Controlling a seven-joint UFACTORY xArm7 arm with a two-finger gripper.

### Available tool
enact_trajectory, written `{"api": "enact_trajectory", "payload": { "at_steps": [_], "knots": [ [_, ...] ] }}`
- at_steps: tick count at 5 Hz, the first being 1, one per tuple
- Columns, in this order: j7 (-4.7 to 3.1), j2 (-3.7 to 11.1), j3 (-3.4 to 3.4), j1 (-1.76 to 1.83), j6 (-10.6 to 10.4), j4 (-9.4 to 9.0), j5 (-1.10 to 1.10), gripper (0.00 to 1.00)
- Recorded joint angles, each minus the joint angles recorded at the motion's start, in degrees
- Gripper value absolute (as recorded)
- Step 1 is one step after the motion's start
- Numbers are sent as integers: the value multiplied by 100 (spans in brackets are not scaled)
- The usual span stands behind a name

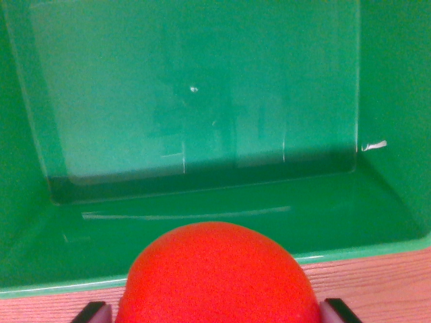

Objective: Pick fruit

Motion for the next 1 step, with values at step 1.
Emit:
{"api": "enact_trajectory", "payload": {
  "at_steps": [1],
  "knots": [
    [0,0,0,0,0,0,0,100]
  ]
}}
